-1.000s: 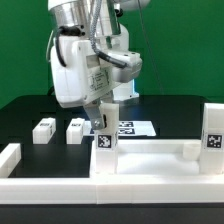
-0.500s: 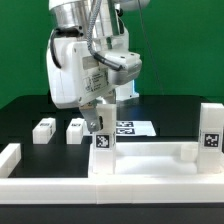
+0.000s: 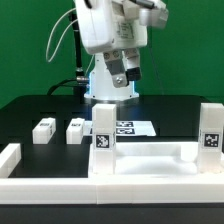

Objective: Assemble desk

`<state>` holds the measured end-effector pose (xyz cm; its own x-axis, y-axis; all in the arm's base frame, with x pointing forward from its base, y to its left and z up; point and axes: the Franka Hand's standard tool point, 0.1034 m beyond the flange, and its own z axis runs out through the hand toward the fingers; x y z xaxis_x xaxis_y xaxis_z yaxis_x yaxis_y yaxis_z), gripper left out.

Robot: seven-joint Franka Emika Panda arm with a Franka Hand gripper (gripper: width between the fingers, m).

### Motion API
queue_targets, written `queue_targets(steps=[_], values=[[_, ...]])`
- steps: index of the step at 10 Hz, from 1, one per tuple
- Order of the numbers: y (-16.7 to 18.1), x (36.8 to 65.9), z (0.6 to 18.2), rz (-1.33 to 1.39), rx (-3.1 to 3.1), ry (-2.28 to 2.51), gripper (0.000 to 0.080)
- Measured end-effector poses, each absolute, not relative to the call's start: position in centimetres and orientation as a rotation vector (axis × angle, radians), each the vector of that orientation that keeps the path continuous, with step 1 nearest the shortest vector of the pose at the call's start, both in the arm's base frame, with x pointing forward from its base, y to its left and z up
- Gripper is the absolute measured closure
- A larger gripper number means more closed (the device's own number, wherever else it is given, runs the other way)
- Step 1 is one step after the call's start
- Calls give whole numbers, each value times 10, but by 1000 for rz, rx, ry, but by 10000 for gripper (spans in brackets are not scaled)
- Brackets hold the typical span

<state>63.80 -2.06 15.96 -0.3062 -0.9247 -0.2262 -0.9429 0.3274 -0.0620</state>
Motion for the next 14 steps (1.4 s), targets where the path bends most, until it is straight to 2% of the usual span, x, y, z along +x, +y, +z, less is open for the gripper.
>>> queue_targets(steps=[3, 4, 7, 11, 12, 14], values=[[-18, 637, 158, 127, -1710, 2369, 151], [-3, 627, 158, 171, -1750, 2355, 151], [5, 591, 122, 249, -1853, 2376, 151], [6, 595, 123, 239, -1849, 2369, 151], [10, 588, 115, 215, -1857, 2369, 151], [24, 545, 90, 272, -1929, 2372, 151]])
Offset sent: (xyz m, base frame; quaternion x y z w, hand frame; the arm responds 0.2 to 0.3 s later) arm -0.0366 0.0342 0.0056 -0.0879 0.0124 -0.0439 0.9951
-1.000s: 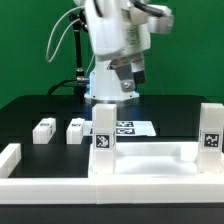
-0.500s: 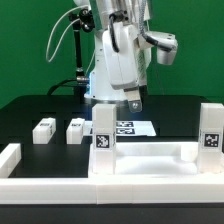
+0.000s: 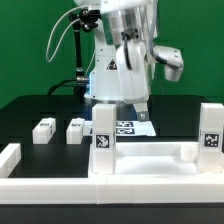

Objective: Assemble desk

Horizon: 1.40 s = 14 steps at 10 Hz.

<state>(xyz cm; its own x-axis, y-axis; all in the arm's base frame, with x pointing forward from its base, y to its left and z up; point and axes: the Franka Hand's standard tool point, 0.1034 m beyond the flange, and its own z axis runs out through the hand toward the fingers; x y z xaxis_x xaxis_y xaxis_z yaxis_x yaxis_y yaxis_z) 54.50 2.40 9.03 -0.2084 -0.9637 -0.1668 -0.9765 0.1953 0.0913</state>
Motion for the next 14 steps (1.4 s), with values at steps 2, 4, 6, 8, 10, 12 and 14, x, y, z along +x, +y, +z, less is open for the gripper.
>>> queue_targets(steps=[2, 4, 6, 8, 10, 12, 14], values=[[27, 516, 57, 277, -1979, 2401, 151], [34, 511, 31, 245, -2004, 2428, 151], [42, 520, 20, 108, -2014, 2400, 151], [42, 520, 20, 96, -2021, 2392, 151], [42, 520, 19, 97, -2022, 2393, 244], [42, 520, 18, 97, -2023, 2393, 446], [42, 517, 17, 107, -2026, 2396, 582]])
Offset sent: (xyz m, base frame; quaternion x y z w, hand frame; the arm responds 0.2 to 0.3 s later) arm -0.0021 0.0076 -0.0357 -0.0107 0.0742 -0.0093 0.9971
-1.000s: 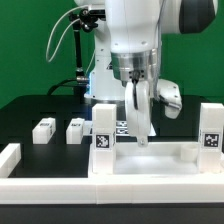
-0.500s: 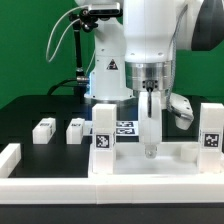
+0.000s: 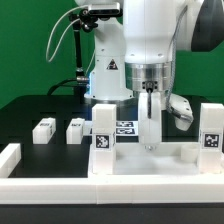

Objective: Assemble desk

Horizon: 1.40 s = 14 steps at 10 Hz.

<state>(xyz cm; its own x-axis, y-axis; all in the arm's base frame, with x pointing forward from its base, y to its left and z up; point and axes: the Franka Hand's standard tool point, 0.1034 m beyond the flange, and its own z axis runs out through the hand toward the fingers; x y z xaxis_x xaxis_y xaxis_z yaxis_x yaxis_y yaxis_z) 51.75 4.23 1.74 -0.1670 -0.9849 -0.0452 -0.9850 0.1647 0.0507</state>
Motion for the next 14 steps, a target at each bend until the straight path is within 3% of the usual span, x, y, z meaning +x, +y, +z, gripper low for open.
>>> queue_targets(steps=[1, 10, 14], values=[[43, 517, 17, 110, -2052, 2376, 729], [42, 517, 18, 107, -2131, 2301, 729], [-6, 498, 18, 135, -2539, 1801, 729]])
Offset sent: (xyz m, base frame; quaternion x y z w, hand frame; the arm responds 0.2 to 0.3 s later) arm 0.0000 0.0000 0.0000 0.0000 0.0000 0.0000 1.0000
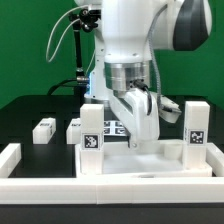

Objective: Assemble desk

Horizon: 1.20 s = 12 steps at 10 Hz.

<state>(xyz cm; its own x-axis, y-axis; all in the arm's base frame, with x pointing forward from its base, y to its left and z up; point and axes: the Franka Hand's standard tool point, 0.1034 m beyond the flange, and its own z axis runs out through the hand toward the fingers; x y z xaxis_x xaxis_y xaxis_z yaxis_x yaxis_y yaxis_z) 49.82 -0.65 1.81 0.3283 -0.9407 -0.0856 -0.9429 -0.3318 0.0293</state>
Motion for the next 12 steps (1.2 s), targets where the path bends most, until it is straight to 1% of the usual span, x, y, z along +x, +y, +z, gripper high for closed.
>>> queue_targets(steps=[2, 7, 8, 11, 12], values=[[-16, 488, 18, 214, -2726, 1501, 726], [-26, 484, 18, 216, -2908, 1106, 726], [-39, 492, 21, 199, -3019, 731, 727], [-54, 519, 27, 149, -3065, 31, 740], [-52, 522, 26, 156, -3045, -31, 740]])
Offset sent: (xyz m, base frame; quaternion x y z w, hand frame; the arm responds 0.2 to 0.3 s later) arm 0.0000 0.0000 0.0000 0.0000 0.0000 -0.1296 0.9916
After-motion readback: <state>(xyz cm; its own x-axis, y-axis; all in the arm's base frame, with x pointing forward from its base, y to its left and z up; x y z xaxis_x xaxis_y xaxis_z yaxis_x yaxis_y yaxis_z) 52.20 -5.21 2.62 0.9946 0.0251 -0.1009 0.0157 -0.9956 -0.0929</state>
